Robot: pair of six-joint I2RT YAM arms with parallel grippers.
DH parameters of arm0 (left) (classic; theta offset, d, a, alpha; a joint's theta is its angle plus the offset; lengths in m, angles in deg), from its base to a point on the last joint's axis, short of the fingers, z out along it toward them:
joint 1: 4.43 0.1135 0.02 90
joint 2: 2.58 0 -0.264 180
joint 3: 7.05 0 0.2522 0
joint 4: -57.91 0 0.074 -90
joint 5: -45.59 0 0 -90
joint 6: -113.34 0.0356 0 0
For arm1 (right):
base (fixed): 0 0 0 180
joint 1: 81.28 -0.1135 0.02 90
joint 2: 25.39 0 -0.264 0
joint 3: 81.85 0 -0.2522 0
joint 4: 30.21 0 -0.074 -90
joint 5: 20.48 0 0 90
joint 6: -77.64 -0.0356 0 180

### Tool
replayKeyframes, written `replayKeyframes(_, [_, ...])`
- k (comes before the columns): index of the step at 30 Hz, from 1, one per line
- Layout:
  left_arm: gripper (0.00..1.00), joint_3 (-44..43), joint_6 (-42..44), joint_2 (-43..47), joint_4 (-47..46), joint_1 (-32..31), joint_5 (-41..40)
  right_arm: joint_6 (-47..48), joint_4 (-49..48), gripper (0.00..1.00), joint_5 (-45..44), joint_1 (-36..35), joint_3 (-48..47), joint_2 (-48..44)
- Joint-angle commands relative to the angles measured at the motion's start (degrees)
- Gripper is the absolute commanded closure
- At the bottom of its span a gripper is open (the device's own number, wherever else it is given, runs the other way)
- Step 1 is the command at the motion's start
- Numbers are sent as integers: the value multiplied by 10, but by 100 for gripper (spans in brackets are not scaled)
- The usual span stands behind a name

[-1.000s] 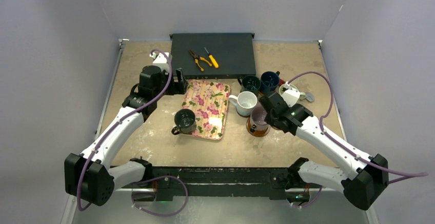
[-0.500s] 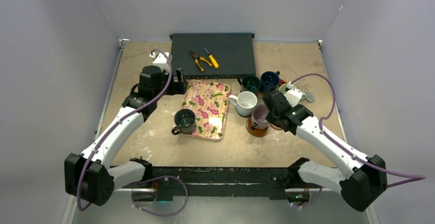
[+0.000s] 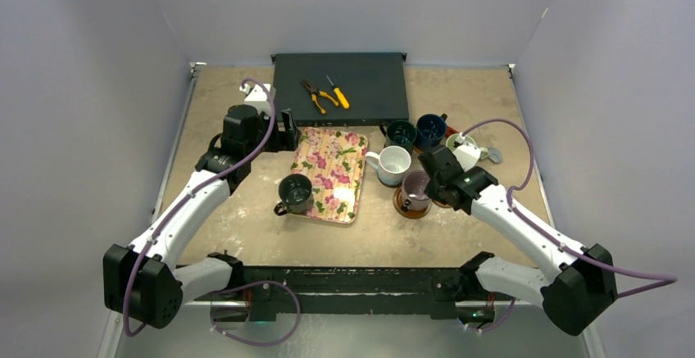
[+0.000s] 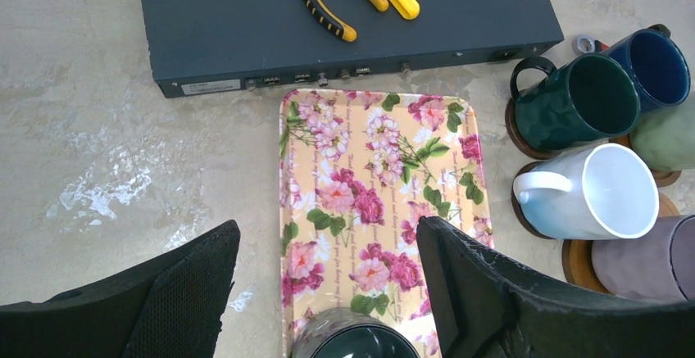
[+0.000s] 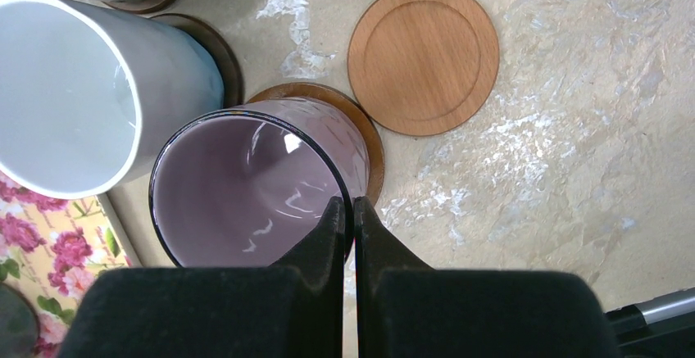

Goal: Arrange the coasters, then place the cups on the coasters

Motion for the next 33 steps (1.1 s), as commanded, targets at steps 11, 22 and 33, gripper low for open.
replayKeyframes(11, [21,-4,-1,-5,-10,3,7,-2,-28,100,13,2,9,7])
replayKeyframes(22, [21,-5,-1,-5,-9,3,8,3,-29,93,15,2,7,12])
replayKeyframes(33, [21,-5,-1,-5,-9,3,9,7,-22,56,12,2,-1,7])
